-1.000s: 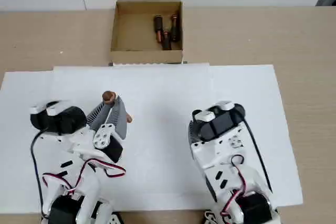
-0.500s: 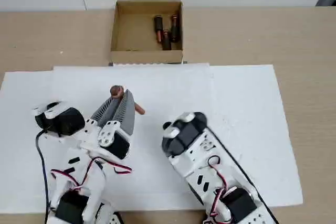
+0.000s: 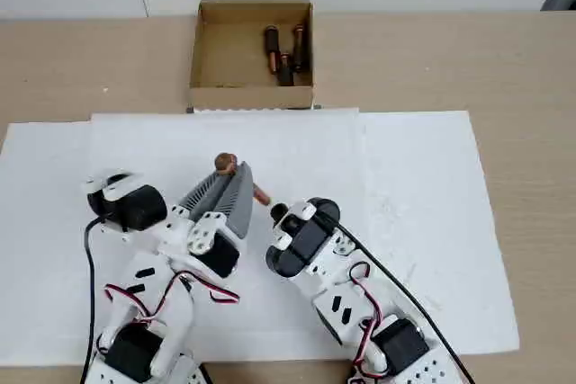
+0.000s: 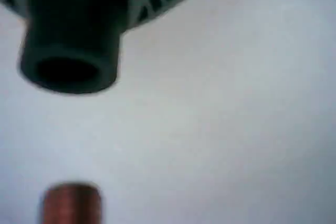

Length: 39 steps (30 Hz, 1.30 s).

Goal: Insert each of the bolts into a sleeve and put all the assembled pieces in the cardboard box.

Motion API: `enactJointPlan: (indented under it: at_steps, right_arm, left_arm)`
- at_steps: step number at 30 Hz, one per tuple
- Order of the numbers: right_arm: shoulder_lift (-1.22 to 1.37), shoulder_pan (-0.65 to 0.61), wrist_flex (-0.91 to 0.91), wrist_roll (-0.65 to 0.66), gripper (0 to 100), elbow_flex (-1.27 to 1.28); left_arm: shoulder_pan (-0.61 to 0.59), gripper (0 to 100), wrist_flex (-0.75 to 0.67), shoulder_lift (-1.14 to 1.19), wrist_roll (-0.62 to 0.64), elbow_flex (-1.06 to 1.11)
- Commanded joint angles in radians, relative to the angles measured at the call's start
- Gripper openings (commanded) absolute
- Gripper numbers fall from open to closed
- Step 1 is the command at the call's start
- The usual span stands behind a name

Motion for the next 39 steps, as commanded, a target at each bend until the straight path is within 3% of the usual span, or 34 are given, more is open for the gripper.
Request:
enactJointPlan:
  at_steps: [1, 24, 32, 39]
  right_arm:
    - [-0.012, -0.007, -0.036, 0.012, 0.2, -0.006]
    - [-0.012, -0.008, -0.081, 0.054, 0.2, -0.035]
    - [-0.012, -0.008, -0.081, 0.054, 0.2, -0.037]
    - [-0.012, -0.008, -0.081, 0.054, 0.2, -0.037]
  left_arm:
    - [0.018, 1, -0.028, -0.012, 0.006, -0.007]
    - [0.021, 1, -0.038, -0.012, 0.005, 0.074]
    - [0.023, 1, -0.180, -0.012, 0.005, 0.145]
    - [0.063, 1, -0.126, -0.012, 0.005, 0.151]
